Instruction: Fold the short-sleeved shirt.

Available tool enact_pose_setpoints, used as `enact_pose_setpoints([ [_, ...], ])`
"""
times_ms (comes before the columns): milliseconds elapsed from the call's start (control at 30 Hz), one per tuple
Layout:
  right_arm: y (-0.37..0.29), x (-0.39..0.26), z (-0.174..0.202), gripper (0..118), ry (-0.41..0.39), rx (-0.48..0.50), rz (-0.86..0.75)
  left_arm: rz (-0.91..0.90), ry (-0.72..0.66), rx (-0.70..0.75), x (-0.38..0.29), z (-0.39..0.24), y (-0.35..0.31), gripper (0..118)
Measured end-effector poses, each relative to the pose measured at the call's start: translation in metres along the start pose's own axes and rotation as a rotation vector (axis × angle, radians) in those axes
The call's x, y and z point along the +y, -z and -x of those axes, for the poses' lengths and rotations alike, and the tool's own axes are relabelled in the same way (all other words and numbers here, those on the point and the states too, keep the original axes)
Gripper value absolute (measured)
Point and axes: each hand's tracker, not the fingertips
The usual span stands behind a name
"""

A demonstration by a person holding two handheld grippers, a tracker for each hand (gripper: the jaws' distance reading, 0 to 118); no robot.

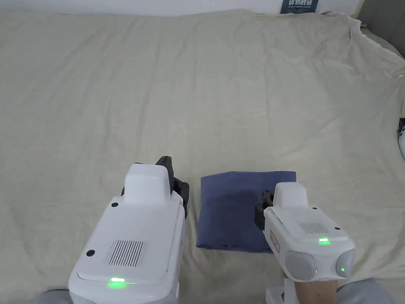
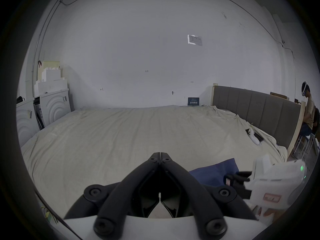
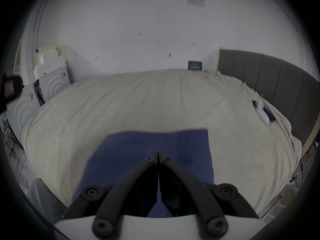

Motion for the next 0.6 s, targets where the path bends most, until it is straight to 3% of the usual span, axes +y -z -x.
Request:
enact_pose_setpoints([
  [333,0.022,-0.024,0.001,0,0.039,-0.025,0.094,0.002,-0.003,-0.02,0.003,-0.004,-0.001,0],
  [500,0.011,-0.005,-0.006,0,0.011,0.002,0.142,-0.019,-0.009,-0.035,0.01,-0.007,-0.003,0],
  [600,-0.034,0.019,-0.011,0,0.026,0.037,-0.003,-0.027,-0.017,-0.051,0.015,-0.01,0.002,0],
])
